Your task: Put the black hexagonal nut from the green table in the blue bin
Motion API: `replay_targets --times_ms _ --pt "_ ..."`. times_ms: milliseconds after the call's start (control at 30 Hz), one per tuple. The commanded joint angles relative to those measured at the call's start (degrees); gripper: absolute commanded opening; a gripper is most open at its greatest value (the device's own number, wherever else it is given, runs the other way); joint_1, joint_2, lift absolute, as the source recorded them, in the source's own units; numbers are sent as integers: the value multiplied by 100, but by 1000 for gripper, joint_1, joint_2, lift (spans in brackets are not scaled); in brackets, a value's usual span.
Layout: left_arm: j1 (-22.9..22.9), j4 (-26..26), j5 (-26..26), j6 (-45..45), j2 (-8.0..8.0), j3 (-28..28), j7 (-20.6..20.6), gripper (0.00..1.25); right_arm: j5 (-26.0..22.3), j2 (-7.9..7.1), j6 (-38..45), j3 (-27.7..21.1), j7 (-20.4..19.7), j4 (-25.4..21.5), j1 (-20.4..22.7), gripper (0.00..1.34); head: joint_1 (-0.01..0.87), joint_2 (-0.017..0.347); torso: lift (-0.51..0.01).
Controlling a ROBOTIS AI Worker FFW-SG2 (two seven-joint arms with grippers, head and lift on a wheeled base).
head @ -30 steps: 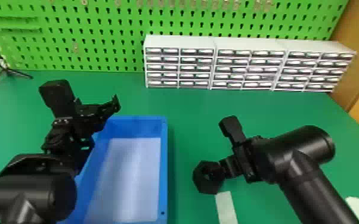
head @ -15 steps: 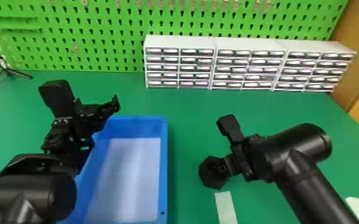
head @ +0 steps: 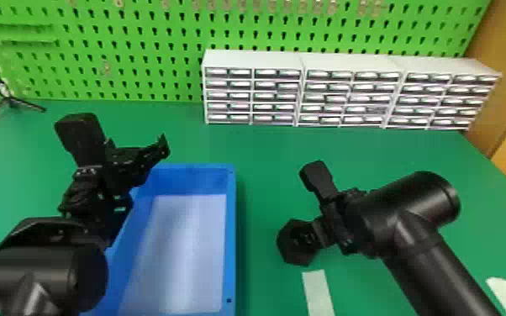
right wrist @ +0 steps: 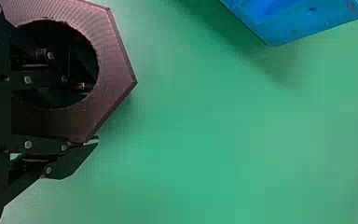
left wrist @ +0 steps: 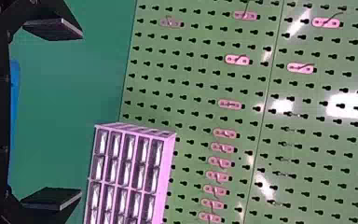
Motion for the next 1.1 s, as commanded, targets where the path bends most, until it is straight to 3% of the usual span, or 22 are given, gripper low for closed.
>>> replay_targets --times_ms 0,667,1067 --pt "0 0 0 0 0 8 1 1151 30 10 -17 -71 0 -34 25 319 692 8 -97" --pt "26 0 0 0 0 17 1 1151 584 28 -123 -633 0 -491 131 321 692 8 -97" --pt "44 0 0 0 0 43 -8 1151 944 54 -712 -1134 0 -1317 263 321 692 8 -97"
